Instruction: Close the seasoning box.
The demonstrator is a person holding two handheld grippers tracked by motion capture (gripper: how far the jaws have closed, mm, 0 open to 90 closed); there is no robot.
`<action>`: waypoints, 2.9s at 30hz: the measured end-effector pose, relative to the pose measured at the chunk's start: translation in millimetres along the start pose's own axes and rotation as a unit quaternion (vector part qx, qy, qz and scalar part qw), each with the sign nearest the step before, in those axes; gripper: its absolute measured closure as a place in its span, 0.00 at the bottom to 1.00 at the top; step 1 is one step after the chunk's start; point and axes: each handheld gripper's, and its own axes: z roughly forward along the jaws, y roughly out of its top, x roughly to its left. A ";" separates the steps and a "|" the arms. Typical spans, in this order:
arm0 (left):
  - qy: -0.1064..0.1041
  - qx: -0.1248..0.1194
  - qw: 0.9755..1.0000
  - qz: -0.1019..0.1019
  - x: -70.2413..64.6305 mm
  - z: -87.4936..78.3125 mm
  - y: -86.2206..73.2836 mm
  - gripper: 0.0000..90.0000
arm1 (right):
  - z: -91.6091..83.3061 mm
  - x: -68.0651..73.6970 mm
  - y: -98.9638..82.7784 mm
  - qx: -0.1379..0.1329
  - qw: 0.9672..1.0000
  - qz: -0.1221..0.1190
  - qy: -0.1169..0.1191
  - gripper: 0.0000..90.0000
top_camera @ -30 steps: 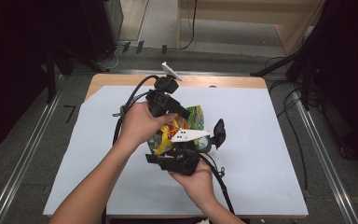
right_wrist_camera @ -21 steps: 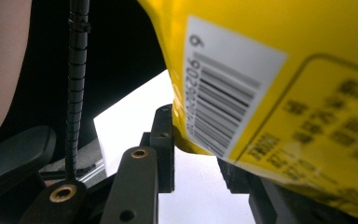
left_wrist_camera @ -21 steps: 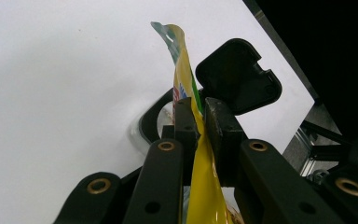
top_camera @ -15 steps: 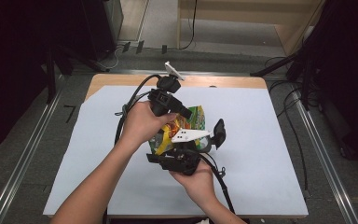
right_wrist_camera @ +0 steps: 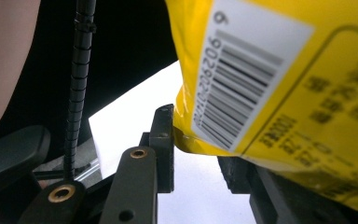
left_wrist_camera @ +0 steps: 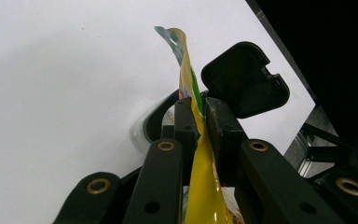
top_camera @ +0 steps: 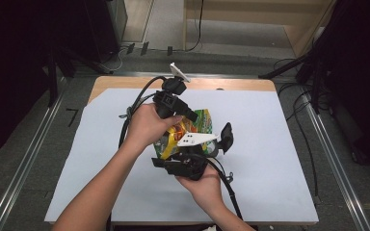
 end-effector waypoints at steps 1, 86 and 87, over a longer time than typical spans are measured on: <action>0.000 0.001 1.000 0.000 0.2 0.0 0.1 0.93 | 0.0 0.0 0.1 0.000 1.000 -0.001 -0.001 0.78; 0.009 -0.014 1.000 -0.019 15.6 -1.6 7.7 0.93 | 8.5 -13.0 10.1 0.012 1.000 -0.017 -0.002 0.78; 0.008 -0.015 1.000 -0.021 16.0 -2.0 7.8 0.93 | 8.8 -12.9 10.4 0.012 1.000 -0.017 -0.001 0.78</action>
